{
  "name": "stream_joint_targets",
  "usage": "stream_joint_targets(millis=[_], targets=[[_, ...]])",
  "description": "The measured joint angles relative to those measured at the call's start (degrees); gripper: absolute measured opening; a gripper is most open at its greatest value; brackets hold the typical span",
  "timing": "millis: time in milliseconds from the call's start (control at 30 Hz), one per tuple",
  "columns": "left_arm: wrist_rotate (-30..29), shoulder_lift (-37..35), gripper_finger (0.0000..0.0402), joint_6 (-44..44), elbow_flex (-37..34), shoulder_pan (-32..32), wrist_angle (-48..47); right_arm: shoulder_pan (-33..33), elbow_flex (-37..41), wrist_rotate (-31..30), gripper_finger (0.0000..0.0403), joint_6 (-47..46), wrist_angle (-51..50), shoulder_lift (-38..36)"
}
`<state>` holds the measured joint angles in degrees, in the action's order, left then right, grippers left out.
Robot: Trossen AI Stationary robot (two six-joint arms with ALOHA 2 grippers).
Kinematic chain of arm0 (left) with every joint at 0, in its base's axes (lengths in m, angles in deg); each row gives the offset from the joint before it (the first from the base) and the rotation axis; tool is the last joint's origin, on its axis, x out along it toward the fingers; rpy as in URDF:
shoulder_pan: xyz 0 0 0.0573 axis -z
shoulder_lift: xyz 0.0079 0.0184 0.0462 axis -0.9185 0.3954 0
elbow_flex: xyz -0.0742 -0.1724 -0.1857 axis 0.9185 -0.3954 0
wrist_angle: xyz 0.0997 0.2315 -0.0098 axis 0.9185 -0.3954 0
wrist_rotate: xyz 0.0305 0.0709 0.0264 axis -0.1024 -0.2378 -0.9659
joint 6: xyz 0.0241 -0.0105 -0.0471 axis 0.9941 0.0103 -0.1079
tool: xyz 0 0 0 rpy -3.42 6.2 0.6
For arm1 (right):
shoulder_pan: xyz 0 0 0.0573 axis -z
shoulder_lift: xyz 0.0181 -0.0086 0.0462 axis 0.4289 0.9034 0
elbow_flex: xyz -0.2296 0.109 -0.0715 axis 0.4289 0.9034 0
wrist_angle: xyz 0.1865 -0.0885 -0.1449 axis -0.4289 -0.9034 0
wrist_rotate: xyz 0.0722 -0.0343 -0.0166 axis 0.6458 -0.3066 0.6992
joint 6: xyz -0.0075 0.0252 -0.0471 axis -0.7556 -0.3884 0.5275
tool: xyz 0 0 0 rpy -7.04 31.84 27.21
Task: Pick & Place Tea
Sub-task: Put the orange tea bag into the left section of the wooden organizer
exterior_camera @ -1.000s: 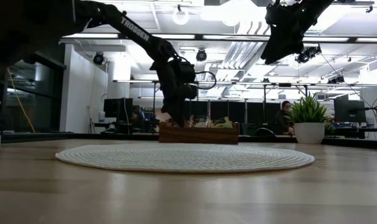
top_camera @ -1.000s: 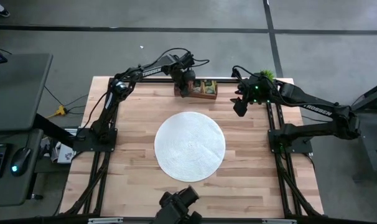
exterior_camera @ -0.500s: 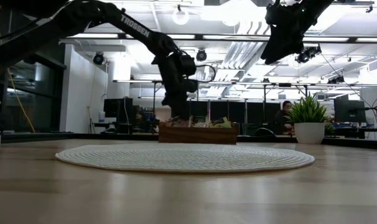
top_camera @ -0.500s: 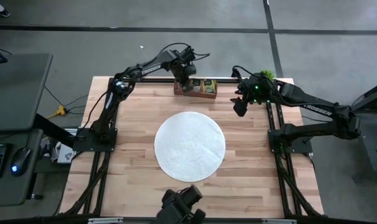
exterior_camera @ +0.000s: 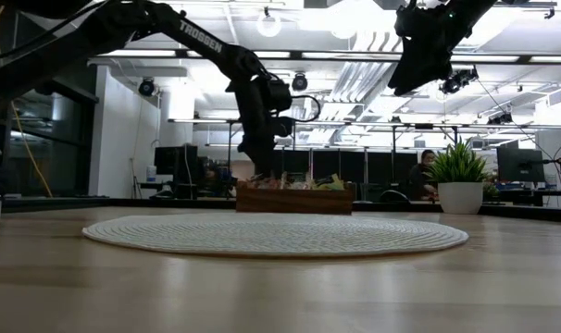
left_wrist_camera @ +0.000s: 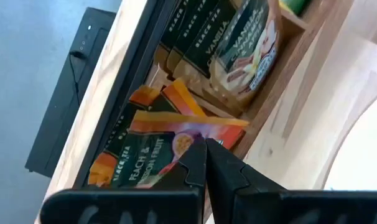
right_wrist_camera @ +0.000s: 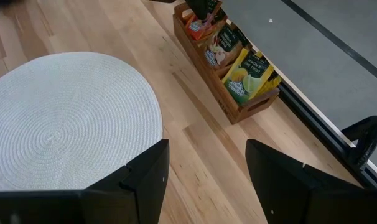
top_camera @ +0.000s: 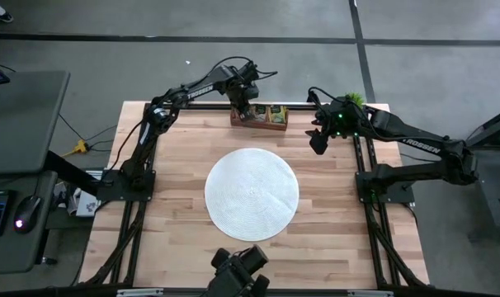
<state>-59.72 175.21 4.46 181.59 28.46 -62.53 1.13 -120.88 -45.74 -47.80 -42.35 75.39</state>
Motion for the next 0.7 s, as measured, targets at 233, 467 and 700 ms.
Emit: stream_joint_targets(millis=[233, 467, 700], targets=[[-0.53, -0.02, 0.0, 1.89, 0.0, 0.01, -1.06, 0.0, 0.0, 0.0, 0.0208, -0.02, 0.0, 0.0], [-5.23, -0.07, 0.0, 3.81, 0.0, 0.0, -1.73, 0.0, 0.0, 0.0, 0.0208, -0.04, 0.0, 0.0], [-6.6, -0.07, 0.0, 6.59, 0.0, 0.02, -3.21, 0.0, 0.0, 0.0, 0.0208, -0.04, 0.0, 0.0]])
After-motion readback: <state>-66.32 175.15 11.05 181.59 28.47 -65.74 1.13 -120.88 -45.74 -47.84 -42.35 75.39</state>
